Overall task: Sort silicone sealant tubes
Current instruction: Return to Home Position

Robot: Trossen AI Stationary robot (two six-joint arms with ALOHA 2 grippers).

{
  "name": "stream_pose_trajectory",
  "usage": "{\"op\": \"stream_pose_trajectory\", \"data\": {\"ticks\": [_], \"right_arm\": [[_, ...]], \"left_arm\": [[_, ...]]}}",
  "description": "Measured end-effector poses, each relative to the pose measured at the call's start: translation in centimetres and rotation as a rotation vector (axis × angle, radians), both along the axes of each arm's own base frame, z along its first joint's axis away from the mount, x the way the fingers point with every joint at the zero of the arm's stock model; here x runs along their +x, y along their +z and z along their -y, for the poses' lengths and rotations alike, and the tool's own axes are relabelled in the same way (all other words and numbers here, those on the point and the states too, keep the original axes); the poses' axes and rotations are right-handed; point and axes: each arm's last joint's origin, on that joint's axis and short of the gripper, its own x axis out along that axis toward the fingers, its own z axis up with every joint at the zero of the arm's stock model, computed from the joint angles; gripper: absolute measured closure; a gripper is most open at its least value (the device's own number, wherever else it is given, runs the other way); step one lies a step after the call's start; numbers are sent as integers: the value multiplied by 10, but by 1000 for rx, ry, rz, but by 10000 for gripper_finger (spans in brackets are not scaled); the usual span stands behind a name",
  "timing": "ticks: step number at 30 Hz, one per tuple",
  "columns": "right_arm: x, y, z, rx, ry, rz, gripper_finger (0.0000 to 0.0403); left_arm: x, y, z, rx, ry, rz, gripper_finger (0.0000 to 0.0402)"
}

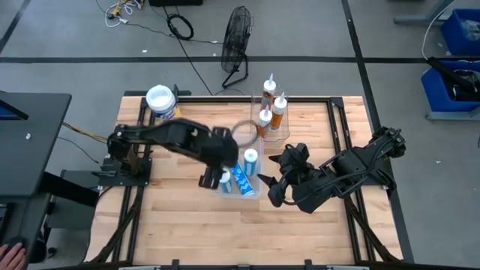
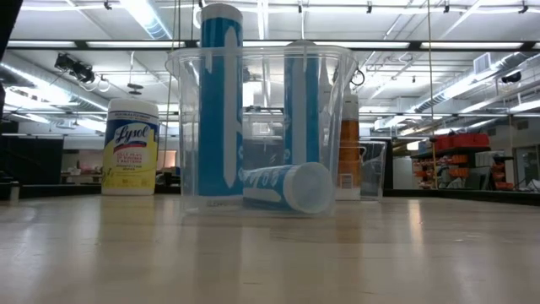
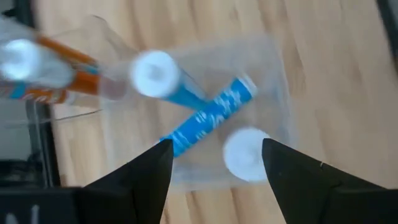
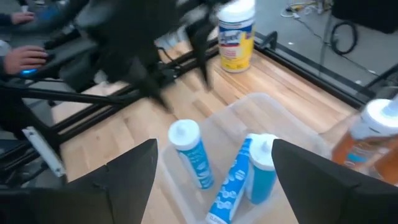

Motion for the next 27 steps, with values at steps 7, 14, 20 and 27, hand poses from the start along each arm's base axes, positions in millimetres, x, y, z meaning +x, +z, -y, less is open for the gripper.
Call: {"op": "stream_pose_trajectory", "data": {"ticks": [7, 14, 20, 27], "right_arm": [[10, 7, 4, 57, 53, 48, 85], [10, 19, 21, 159, 59, 104, 85], [22, 28, 43, 209, 63, 163, 85], [31, 29, 70, 203, -9, 180, 93]], "left_arm": [[-17, 38, -29, -211, 223, 187, 182], [-68, 83, -48, -267, 349, 422, 239], [-124, 112, -60, -212, 429, 560, 272], [-175, 115, -66, -57, 533, 516, 279]]}}
